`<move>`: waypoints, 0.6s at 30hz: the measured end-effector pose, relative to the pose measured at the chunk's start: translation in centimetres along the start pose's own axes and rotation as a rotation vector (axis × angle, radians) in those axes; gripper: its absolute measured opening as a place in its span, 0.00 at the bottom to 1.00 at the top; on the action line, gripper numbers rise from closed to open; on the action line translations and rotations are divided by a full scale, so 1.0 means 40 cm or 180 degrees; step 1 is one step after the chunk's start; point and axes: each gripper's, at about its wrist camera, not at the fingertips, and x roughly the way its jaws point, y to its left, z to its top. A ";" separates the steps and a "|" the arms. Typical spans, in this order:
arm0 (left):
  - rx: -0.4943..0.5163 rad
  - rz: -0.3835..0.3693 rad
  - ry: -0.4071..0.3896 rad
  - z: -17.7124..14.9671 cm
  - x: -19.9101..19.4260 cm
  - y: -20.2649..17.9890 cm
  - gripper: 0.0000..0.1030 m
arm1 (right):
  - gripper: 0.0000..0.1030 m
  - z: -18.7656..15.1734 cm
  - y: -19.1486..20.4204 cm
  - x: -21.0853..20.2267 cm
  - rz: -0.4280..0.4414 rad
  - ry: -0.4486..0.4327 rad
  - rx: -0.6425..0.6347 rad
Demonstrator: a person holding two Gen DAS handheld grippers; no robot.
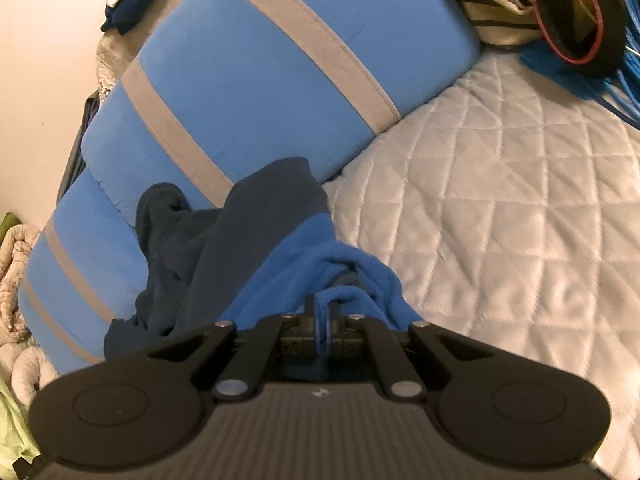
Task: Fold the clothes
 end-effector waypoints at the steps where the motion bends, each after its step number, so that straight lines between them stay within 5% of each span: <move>1: -0.0011 -0.0006 -0.0022 0.005 0.010 -0.004 0.06 | 0.03 0.004 -0.001 0.013 0.0007 -0.0013 0.0013; 7: -0.0109 0.0005 -0.0069 0.012 0.081 -0.014 0.07 | 0.07 0.028 -0.013 0.082 0.0064 -0.0079 0.0196; 12: -0.0411 -0.0099 -0.0012 0.024 0.111 0.000 0.09 | 0.55 0.034 -0.052 0.073 0.0371 -0.0105 0.0780; 14: -0.0492 -0.0201 -0.0043 0.027 0.100 -0.005 0.20 | 0.91 0.035 -0.033 0.047 0.0500 -0.0290 0.0694; 16: -0.0470 -0.0370 -0.0243 0.029 0.074 -0.013 0.49 | 0.93 0.038 0.001 0.011 0.0605 -0.0543 0.0453; 18: -0.0429 -0.0445 -0.0555 0.031 0.036 -0.025 0.63 | 0.95 0.037 0.042 -0.018 0.0681 -0.0662 0.0212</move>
